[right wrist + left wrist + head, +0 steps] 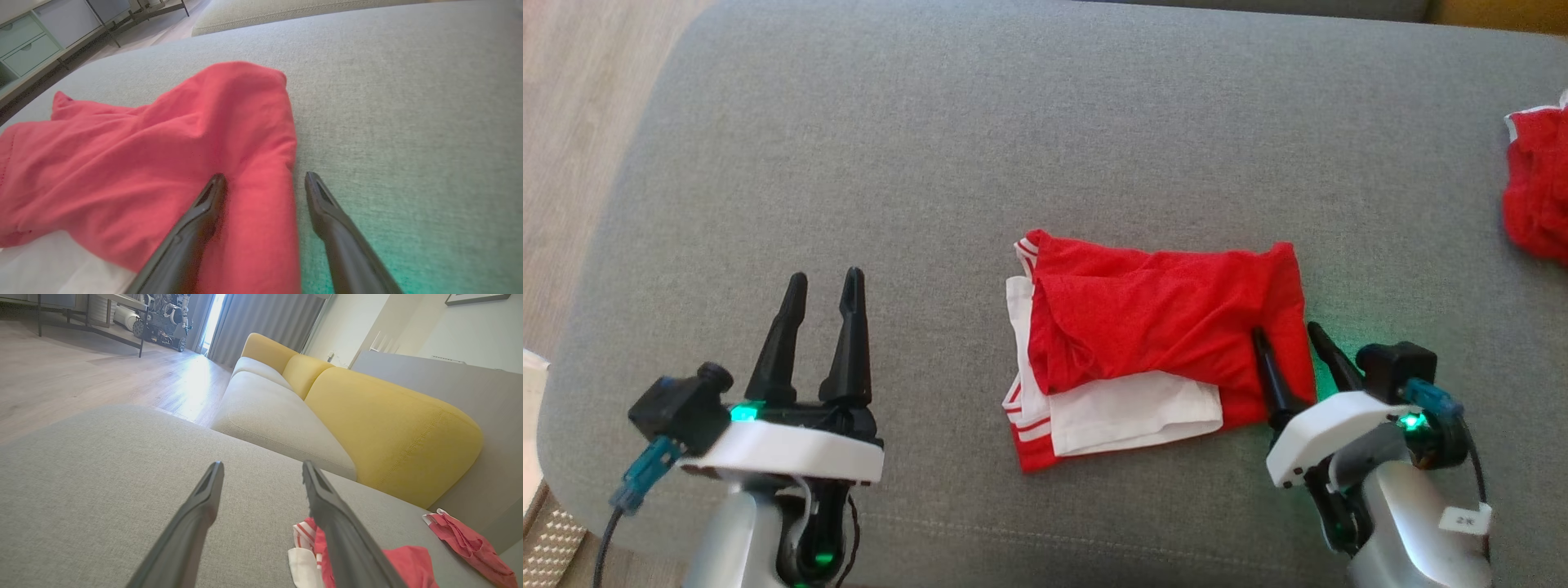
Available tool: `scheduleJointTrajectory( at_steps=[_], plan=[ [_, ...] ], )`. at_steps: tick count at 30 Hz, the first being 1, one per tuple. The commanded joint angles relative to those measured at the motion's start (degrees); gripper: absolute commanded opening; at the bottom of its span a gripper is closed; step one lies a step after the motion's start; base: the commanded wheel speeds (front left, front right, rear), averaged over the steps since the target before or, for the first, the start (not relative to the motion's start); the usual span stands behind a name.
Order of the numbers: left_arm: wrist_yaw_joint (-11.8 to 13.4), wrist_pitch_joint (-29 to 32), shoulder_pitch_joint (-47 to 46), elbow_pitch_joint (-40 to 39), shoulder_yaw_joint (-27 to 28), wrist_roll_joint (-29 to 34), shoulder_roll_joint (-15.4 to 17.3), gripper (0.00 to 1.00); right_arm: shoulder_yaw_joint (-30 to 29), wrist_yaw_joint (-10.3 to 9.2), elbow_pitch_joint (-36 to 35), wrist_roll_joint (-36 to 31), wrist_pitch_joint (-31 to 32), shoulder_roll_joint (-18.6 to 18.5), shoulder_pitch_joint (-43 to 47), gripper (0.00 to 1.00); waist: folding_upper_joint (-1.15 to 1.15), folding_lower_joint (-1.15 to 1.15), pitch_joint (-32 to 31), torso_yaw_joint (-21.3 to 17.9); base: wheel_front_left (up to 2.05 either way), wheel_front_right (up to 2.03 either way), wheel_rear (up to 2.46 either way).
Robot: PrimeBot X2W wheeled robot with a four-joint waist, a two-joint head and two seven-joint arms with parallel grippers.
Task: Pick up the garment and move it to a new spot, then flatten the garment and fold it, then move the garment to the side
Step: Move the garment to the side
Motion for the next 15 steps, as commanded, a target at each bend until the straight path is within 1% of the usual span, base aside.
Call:
scheduleJointTrajectory(
  at_steps=[1,2,6,9,15],
  plan=[
    [-0.1,-0.7,-2.6,-1.7,1.6,-0.5,0.4,1.00,1.8,0.37,-0.8,0.0,-0.5,-0.1,-2.2,0.15,0.00,0.00,0.1,0.0,0.00,0.00,0.00],
    [-0.1,-0.7,-2.7,-1.7,1.6,-0.6,0.4,1.00,2.2,0.37,-0.3,-0.4,-0.6,-0.1,-2.5,0.00,0.00,0.00,0.2,0.0,0.00,0.00,0.00],
    [-0.1,-0.7,-2.9,-1.7,1.5,-0.6,0.4,1.00,3.5,0.37,1.1,-4.0,-2.1,-1.1,-4.0,0.00,0.00,0.00,0.2,-0.2,0.00,0.00,0.00],
    [-0.1,-0.7,-2.9,-1.5,1.4,-0.5,0.4,1.00,3.6,0.37,1.2,-5.5,-2.8,-1.7,-4.6,0.00,0.00,0.00,0.1,-0.5,0.00,0.00,0.00],
    [-0.2,-0.7,-3.1,-1.8,1.3,-0.2,0.4,1.00,5.7,0.37,-0.9,-8.5,-3.1,-4.7,-7.8,0.00,0.00,0.00,0.3,-2.5,0.00,0.00,0.00]
  ],
)
